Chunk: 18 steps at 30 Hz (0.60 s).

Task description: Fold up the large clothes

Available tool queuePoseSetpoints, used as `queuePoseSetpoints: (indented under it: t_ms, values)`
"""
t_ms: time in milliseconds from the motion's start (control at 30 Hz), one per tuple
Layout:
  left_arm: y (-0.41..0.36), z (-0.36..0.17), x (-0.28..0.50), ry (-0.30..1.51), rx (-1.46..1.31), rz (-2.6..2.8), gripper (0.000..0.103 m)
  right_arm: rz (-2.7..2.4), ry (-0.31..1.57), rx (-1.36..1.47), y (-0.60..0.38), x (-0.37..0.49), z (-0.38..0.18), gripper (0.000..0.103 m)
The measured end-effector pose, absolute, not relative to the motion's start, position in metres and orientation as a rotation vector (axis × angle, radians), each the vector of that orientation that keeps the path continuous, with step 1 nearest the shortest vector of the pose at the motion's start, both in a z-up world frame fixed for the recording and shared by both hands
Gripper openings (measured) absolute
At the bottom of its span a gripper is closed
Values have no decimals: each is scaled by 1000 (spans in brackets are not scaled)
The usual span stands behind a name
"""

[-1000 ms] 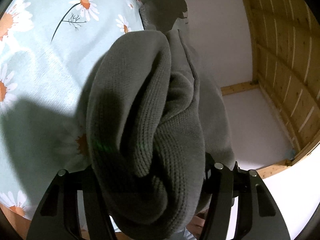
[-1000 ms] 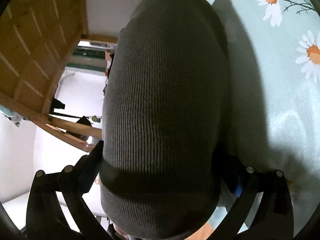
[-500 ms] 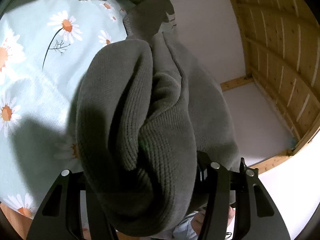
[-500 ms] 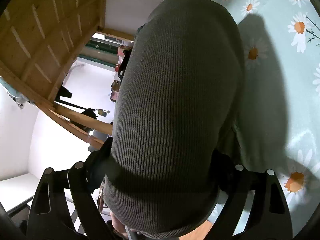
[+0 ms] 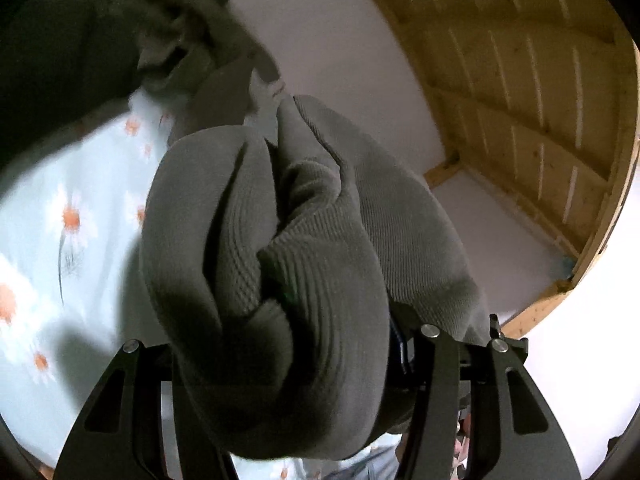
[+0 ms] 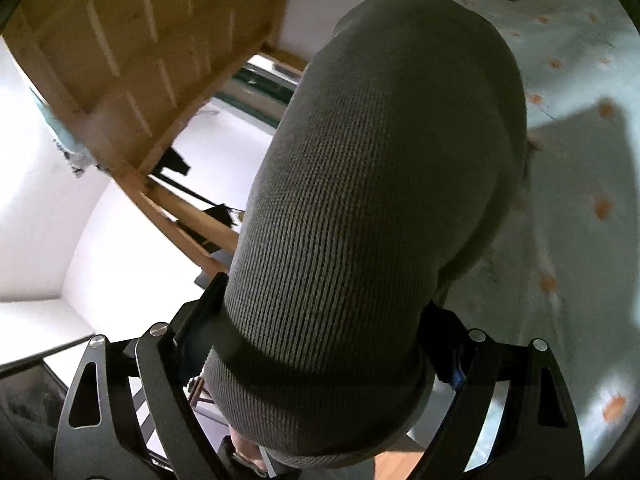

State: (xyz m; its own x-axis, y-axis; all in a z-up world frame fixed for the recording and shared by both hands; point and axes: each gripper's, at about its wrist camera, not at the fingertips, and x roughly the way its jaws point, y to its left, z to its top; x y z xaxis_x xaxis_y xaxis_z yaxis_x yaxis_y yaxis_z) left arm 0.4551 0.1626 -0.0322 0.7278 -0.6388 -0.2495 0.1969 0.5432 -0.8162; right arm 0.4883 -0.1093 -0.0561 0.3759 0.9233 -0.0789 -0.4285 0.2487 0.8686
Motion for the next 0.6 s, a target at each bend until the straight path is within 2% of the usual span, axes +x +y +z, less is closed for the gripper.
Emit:
queuePoseSetpoints:
  t_ms: [200, 400, 500, 600]
  values:
    - [213, 25, 453, 437, -846, -468, 53, 1144, 632, 816, -59, 517, 6, 86]
    - [298, 98, 411, 234, -782, -281, 53, 1388, 585, 811, 47, 549, 62, 86]
    - [334, 122, 386, 200, -751, -134, 53, 1549, 631, 900, 111, 575, 59, 86]
    - [373, 110, 388, 297, -777, 2, 58, 1548, 796, 1022, 175, 605, 15, 84]
